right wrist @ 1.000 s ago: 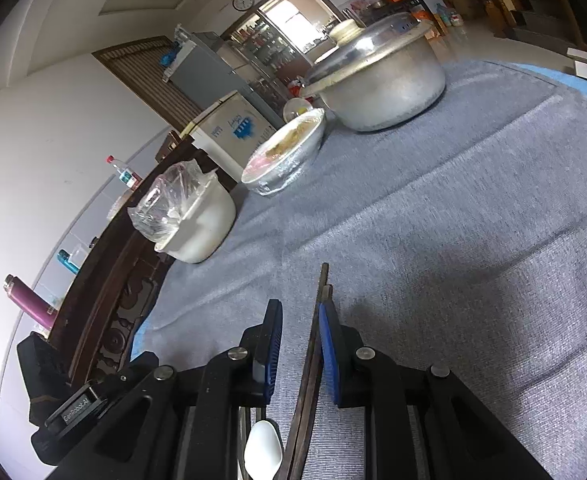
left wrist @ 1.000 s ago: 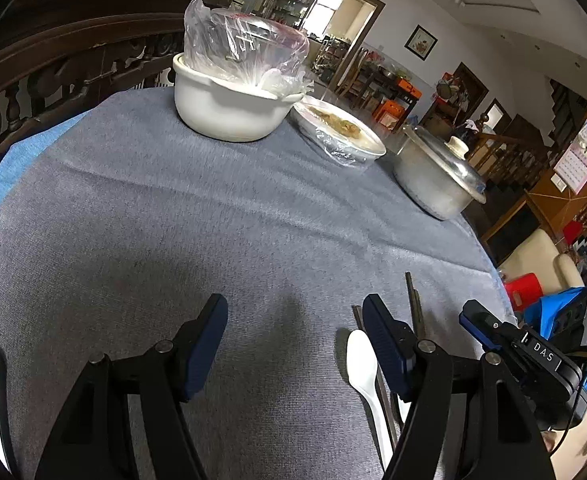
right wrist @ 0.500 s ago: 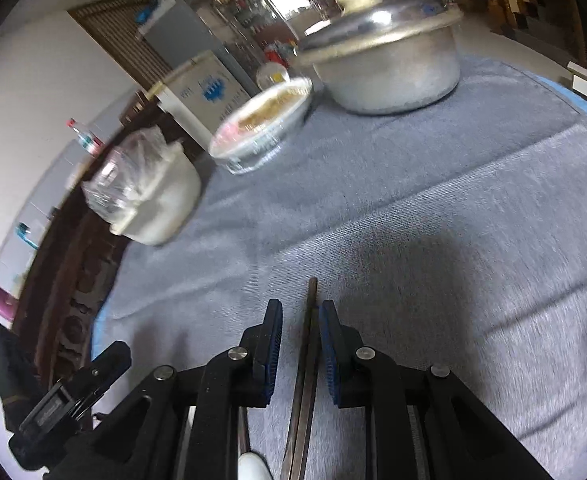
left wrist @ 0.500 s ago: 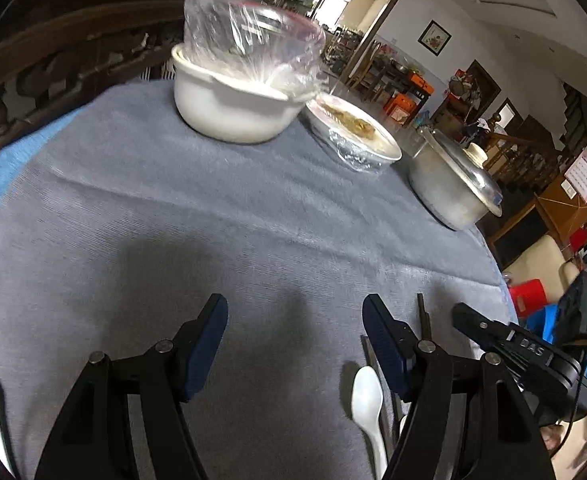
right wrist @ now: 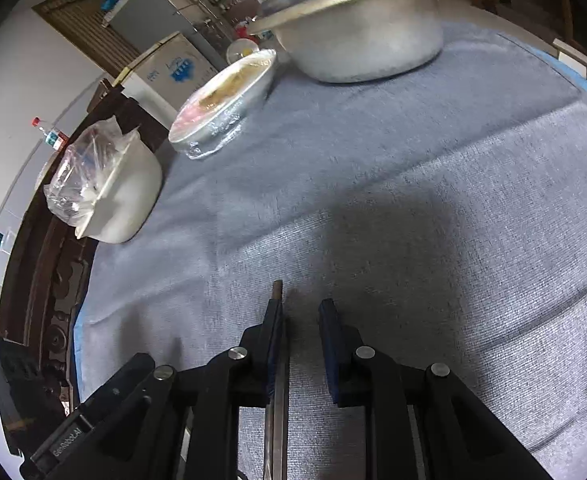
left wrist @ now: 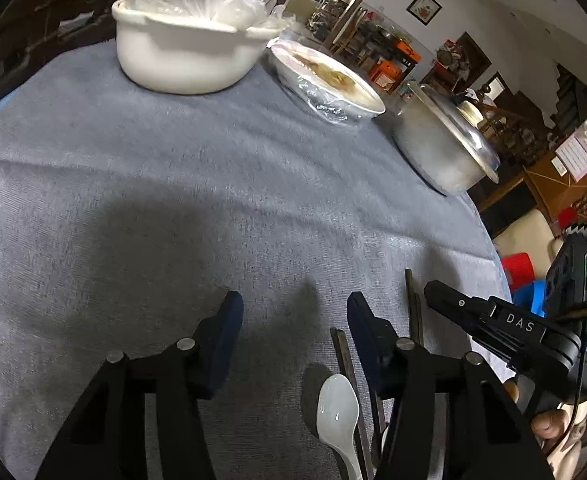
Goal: Organize utensils
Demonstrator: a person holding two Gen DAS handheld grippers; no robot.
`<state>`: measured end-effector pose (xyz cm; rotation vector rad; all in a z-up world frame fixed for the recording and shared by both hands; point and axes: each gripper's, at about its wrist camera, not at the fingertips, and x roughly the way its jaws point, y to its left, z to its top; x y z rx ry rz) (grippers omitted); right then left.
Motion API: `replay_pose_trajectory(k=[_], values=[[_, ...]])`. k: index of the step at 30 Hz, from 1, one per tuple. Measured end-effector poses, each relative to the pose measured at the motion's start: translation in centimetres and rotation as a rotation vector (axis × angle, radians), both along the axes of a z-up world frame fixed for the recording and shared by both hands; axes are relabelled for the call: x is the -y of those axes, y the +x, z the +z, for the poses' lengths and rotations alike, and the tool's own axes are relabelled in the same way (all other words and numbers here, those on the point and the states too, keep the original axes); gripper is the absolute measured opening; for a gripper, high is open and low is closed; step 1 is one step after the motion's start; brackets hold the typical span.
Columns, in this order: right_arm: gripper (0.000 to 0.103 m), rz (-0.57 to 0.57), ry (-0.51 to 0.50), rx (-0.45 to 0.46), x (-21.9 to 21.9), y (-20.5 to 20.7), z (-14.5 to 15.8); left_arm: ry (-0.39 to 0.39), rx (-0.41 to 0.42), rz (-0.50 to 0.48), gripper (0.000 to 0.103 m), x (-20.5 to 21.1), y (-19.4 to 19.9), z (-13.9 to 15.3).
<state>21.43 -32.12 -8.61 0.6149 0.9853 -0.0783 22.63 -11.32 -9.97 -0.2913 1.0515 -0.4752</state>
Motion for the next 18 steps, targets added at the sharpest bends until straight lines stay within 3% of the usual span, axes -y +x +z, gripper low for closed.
replay_pose_trajectory(k=[6,13,18], values=[[0.021,0.060,-0.034,-0.010,-1.4,-0.1,0.4,0.066,0.041,-0.045,0.055,1.3,-0.6,0.1],[0.009,0.142,-0.283,-0.057,-4.6,-0.6,1.0,0.196,0.125,-0.073,0.052,2.5,-1.7,0.1],[0.004,0.148,-0.390,-0.059,-5.6,-0.7,1.2,0.264,0.168,-0.067,0.030,2.7,-2.1,0.0]])
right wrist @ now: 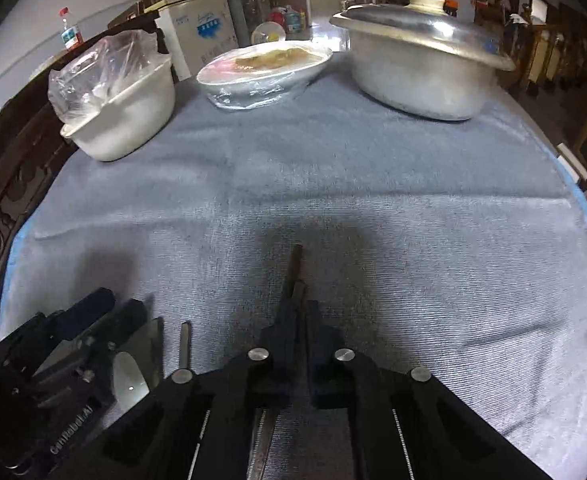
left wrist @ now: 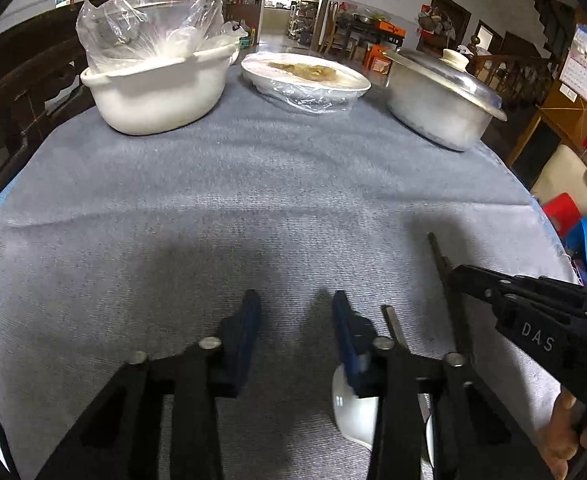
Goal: Organize utensils
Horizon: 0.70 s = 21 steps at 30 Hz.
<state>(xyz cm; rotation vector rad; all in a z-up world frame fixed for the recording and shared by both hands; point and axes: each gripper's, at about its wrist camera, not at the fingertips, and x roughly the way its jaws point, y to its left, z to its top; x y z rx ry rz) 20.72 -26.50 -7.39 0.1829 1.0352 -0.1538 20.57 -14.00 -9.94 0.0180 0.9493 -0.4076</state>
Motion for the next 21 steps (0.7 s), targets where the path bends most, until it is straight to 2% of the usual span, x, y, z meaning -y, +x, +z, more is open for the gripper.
replay_pose_trajectory(k=[1,2,6,10,14,21], values=[[0.004,-0.025,-0.032,0.001,0.4,-0.1,0.0,0.006,0.006,0.006,0.022,-0.1,0.1,0.0],[0.004,-0.045,-0.044,0.001,0.7,-0.1,0.0,0.017,0.014,0.014,0.019,-0.2,0.0,-0.1],[0.004,-0.132,-0.010,0.017,3.0,-0.1,-0.2,0.039,0.033,0.021,0.009,-0.1,0.0,-0.1],[0.004,-0.144,0.039,0.042,3.8,-0.5,0.2,0.036,0.039,0.020,0.006,-0.3,0.1,-0.1],[0.004,-0.114,0.079,0.028,3.5,-0.4,-0.1,0.028,0.034,0.019,0.006,-0.4,0.1,-0.2],[0.005,-0.098,0.051,-0.007,2.8,-0.4,-0.2,0.006,0.011,0.021,0.006,-0.8,0.4,-0.2]])
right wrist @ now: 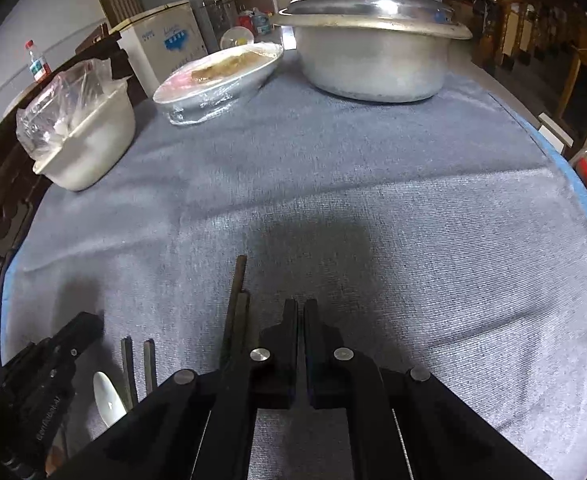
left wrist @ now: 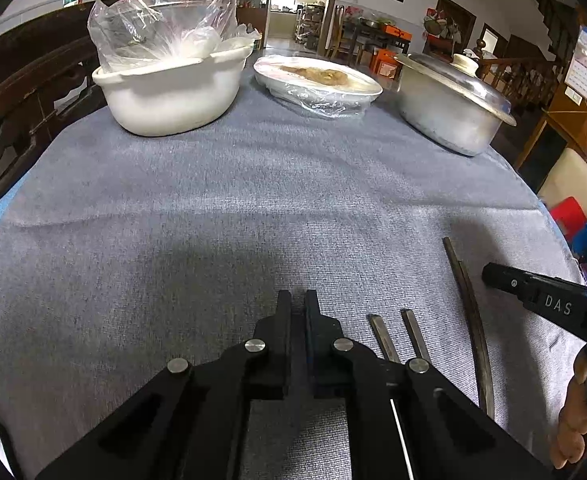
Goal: Organize utensils
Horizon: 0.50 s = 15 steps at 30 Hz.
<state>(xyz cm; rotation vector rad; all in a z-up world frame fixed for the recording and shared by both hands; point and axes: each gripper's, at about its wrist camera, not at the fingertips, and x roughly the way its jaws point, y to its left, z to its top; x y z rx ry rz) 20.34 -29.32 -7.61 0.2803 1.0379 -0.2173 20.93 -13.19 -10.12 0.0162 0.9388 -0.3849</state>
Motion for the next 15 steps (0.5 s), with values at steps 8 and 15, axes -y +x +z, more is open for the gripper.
replay_pose_trajectory(k=[8,15], values=[[0.005,0.011,-0.045,-0.001,-0.21,-0.33,0.02,0.006,0.009,-0.014,0.009,0.30,-0.09,-0.03],[0.002,0.031,-0.065,0.026,-0.72,-0.30,-0.04,0.019,0.039,-0.029,0.008,0.70,-0.31,-0.07]])
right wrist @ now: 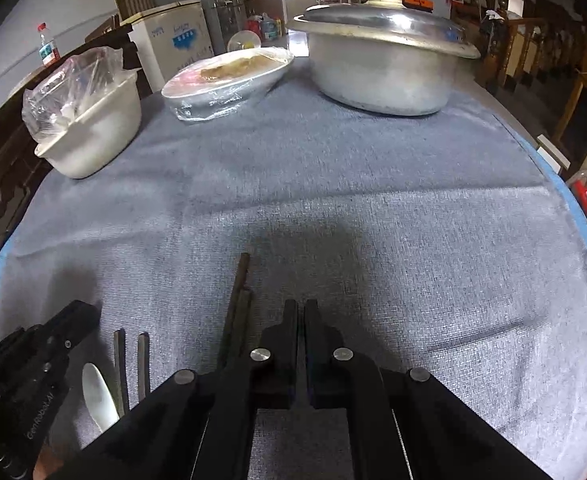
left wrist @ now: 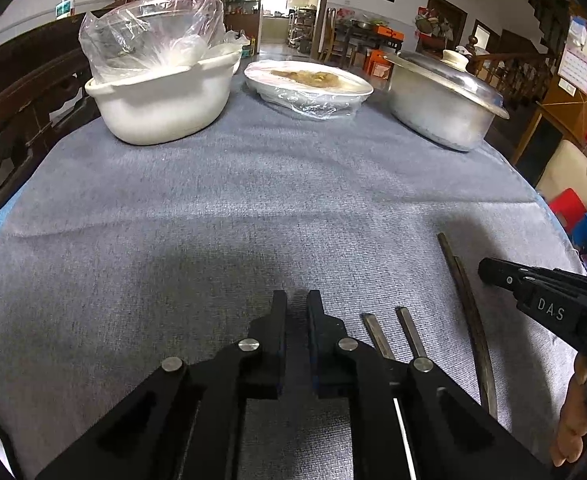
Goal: Organize utensils
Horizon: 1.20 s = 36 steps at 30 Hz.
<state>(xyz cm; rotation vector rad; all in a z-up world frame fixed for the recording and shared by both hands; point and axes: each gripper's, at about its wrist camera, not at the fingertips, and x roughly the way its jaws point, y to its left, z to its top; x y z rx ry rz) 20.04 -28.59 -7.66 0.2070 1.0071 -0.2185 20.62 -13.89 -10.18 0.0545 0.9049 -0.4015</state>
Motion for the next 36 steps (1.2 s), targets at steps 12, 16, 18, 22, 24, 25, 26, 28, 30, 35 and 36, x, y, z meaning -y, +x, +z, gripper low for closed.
replay_pose_trajectory(k=[12,16,18,22,24,25,26,28,30,35,36], values=[[0.001,0.001,0.116,0.218,0.9,-1.2,2.9,-0.035,0.018,0.060,0.002,-1.2,0.5,0.4],[0.001,-0.006,0.149,0.284,1.2,-1.5,3.8,-0.045,0.056,0.076,0.002,-1.6,0.3,1.0],[0.001,-0.008,0.169,0.308,1.4,-1.6,4.0,-0.047,0.060,0.078,0.002,-1.7,0.2,1.1],[0.001,-0.010,0.196,0.344,1.5,-1.9,4.4,-0.055,0.056,0.092,0.002,-2.0,0.3,1.2],[0.001,-0.011,0.204,0.353,1.6,-2.1,4.4,-0.058,0.056,0.099,0.002,-2.1,0.4,1.2],[0.001,-0.011,0.214,0.358,1.7,-2.0,4.5,-0.059,0.056,0.100,0.002,-2.1,0.4,1.2],[0.001,-0.009,0.224,0.359,1.7,-2.1,4.4,-0.060,0.058,0.100,0.002,-2.1,0.4,1.3],[0.001,-0.011,0.238,0.360,1.8,-2.1,4.3,-0.061,0.057,0.100,0.002,-2.2,0.4,1.3],[0.001,-0.011,0.244,0.360,1.9,-2.2,4.3,-0.063,0.055,0.099,0.002,-2.2,0.4,1.3],[0.001,-0.006,0.266,0.350,1.8,-2.0,3.9,-0.063,0.038,0.100,0.002,-2.2,0.5,1.0],[0.001,-0.005,0.269,0.350,1.8,-2.0,3.9,-0.064,0.034,0.100,0.002,-2.2,0.5,1.0]])
